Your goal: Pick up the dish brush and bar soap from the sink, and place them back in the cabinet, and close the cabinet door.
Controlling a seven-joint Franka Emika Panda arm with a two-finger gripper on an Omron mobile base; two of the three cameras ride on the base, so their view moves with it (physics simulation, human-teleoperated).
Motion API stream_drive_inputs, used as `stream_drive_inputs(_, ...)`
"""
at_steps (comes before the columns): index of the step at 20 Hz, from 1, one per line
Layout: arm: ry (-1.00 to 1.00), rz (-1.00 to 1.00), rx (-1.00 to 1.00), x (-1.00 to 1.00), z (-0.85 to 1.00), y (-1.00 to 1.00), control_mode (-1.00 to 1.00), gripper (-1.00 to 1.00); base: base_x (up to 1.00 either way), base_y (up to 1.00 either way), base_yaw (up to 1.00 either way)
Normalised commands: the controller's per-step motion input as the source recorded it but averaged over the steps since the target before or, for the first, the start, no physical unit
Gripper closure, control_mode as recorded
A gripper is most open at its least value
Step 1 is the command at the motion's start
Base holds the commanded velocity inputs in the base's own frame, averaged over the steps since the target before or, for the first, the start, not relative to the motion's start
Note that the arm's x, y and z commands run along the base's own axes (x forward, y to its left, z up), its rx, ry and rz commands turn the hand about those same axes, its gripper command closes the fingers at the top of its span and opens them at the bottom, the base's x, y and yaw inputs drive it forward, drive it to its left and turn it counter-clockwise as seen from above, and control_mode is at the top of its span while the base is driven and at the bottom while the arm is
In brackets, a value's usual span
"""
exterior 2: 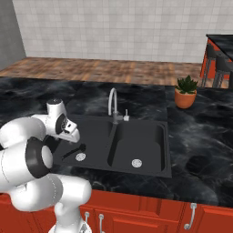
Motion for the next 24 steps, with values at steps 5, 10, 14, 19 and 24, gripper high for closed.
stream_drive_inputs(5,0.00,-0.01,0.00,0.26,-0.26,0.07,-1.00,-1.00,0.00,0.00,0.00)
stream_drive_inputs(10,0.00,0.00,0.00,0.23,-0.26,0.08,-1.00,-1.00,0.00,0.00,0.00)
stream_drive_inputs(14,0.00,0.00,0.00,0.27,-0.23,0.06,-1.00,-1.00,0.00,0.00,0.00)
stream_drive_inputs(19,0.00,0.00,0.00,0.30,-0.25,0.07,-1.00,-1.00,0.00,0.00,0.00)
stream_drive_inputs(24,0.00,-0.01,0.00,0.30,-0.26,0.08,-1.00,-1.00,0.00,0.00,0.00)
